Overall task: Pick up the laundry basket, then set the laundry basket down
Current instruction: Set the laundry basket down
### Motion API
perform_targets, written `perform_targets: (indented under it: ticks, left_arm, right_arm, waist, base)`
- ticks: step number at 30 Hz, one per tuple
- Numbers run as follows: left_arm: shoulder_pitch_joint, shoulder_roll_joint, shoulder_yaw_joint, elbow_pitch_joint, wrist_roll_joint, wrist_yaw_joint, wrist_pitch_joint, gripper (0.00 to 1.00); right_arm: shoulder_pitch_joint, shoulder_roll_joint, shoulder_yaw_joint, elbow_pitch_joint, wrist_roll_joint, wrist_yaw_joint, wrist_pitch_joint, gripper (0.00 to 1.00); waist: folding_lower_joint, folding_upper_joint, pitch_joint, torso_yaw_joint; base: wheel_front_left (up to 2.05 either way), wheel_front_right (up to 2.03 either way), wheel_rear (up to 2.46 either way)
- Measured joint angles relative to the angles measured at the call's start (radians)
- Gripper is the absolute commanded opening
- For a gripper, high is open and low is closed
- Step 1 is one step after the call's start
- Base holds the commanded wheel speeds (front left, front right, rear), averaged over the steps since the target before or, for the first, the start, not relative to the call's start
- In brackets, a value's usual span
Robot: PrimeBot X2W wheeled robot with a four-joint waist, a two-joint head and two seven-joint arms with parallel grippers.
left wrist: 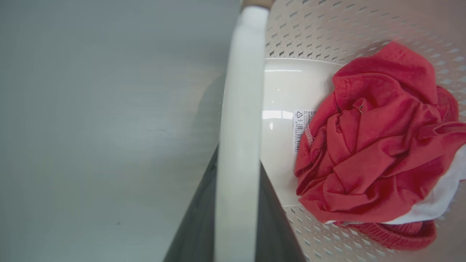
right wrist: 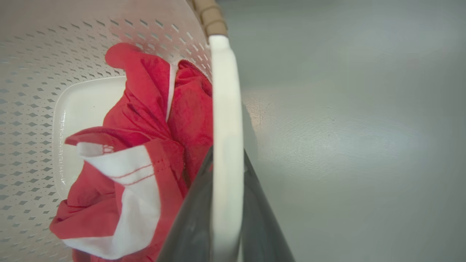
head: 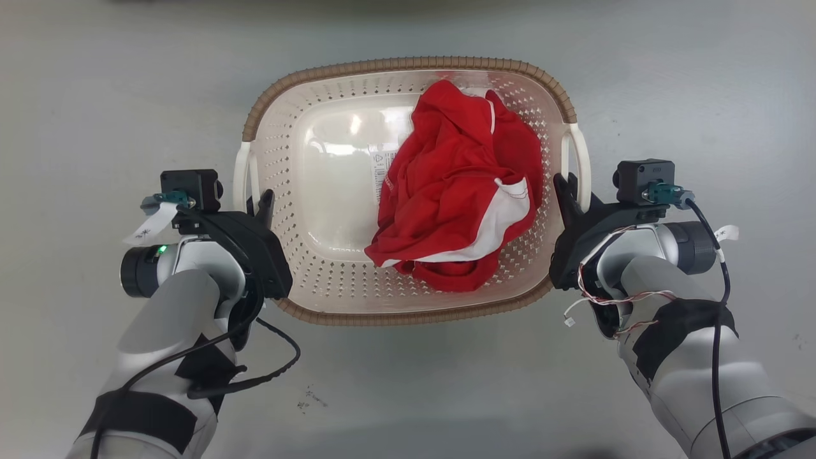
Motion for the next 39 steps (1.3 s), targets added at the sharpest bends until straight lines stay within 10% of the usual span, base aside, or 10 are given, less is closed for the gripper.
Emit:
perform_targets:
  ticks: [20,21,22,23,39]
  left_arm:
    - [-0.021,-0.004,-0.002,0.03,-0.003,-0.015,0.023,0.09]
    - [-0.022,-0.004,-0.002,0.031,-0.005,-0.015,0.023,0.41]
    - [-0.023,-0.003,-0.003,0.034,-0.005,-0.016,0.026,0.87]
    - [-0.026,-0.001,-0.003,0.036,-0.006,-0.016,0.029,1.0]
    - [-0.029,-0.002,-0.044,0.035,0.001,-0.024,-0.017,1.0]
  right_arm:
    - [-0.015,0.002,0.011,0.024,0.008,0.026,0.012,0.0]
    - [-0.016,0.0,0.016,0.024,0.008,0.033,0.012,0.12]
    - [-0.017,-0.001,0.019,0.025,0.007,0.034,0.012,0.45]
    - [-0.018,-0.005,0.024,0.026,0.006,0.036,0.011,1.0]
    - [-0.011,-0.029,0.054,-0.002,-0.001,0.086,-0.045,1.0]
  waist:
    - [0.0,-0.0001,0.009,0.004]
    - [0.0,-0.0001,0.008,0.004]
    - [0.0,-0.0001,0.008,0.005]
    - [0.0,0.0,0.008,0.006]
    - [0.0,0.0,-0.059,0.019]
  base:
    - [0.0,0.0,0.0]
    - [0.0,0.0,0.0]
    - [0.0,0.0,0.0]
    - [0.0,0.0,0.0]
    - [0.0,0.0,0.0]
